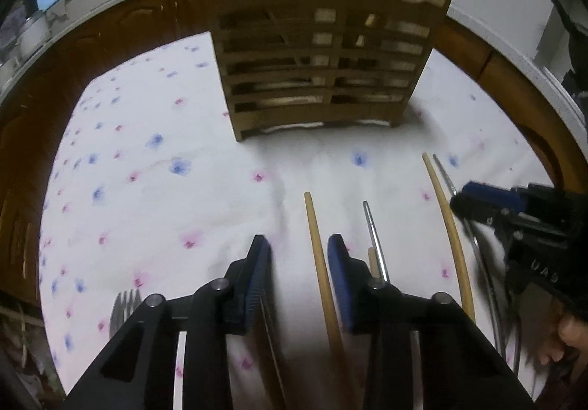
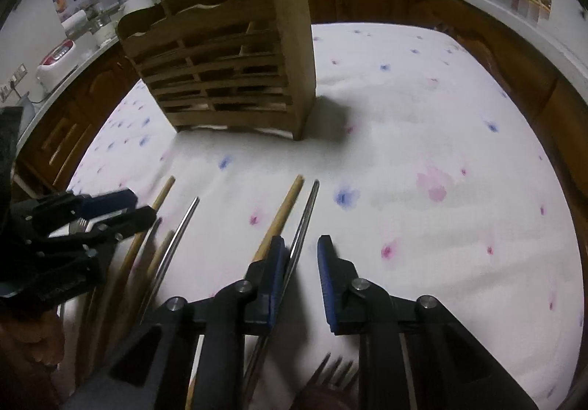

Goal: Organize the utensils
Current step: 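Close the left gripper on a wooden chopstick while the right gripper grasps a metal chopstick, then lift both held chopsticks and carry them over the wooden holder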

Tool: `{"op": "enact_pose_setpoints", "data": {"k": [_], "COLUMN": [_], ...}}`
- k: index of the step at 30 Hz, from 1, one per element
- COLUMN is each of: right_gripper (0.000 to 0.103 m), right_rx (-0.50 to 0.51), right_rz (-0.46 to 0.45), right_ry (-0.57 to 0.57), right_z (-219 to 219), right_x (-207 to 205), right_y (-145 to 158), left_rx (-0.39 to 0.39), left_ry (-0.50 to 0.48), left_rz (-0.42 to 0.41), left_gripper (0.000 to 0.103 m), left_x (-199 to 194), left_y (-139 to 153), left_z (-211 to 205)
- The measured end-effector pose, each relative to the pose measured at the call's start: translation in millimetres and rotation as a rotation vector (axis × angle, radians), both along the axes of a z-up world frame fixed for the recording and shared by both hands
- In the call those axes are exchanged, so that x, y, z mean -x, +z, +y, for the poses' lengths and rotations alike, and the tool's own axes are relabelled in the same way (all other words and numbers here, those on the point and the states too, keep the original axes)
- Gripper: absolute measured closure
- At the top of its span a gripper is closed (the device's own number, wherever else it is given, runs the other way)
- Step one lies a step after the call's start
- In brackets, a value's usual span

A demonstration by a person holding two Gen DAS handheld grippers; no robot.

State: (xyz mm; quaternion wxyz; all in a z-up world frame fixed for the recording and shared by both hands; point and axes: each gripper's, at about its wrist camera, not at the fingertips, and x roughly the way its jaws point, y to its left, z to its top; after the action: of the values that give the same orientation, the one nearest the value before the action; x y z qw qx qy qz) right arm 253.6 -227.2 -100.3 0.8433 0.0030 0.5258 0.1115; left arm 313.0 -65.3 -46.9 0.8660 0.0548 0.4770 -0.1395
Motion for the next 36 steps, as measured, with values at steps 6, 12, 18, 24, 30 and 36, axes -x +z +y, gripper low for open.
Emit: {"op": "enact_pose_setpoints", "data": {"k": [6,12,18,24,30,36], "right_gripper": [0.085,0.089,0.099,0.099,0.099,0.099], "right_rx": [0.002,0.019,-0.019,-0.124,-0.193,-0.243], "right_rz": [0.005,-0.02,-0.033,-0.057,-0.114,-0.2], "right_ry": [-0.001,0.016,-0.018,-0.04,-0.05,-0.062], "right_z": [4.2,10.0,0.9,-7.6,-12.9,-21.0], "right_x": [-18.8,-26.1,-25.7,-15.8,-3.1,13.7], "right_y": [-2.5,-5.2,-2.9,13.0,43.9,81.7], "left_rx": [-0.015,-0.018,-0.01,0.103,0.166,0.228], "left_ry": [-0.031,-0.046,-0.034,-0.016,-0.024,-0.016], "left_rz": [0.003,-0.008,-0.023,-0.039,-0.104,-0.173], "left_gripper": [0.071,0.096,0.099,0.1,0.1,0.1], "left_x": [-10.8,-15.8,-10.6,2.4,30.2,64.3], "left_y": [-1.4,-3.1,-1.9,21.6,52.3,87.7], "left_z": [-8.0,-12.0,-13.5,6.5,15.5,37.1]}}
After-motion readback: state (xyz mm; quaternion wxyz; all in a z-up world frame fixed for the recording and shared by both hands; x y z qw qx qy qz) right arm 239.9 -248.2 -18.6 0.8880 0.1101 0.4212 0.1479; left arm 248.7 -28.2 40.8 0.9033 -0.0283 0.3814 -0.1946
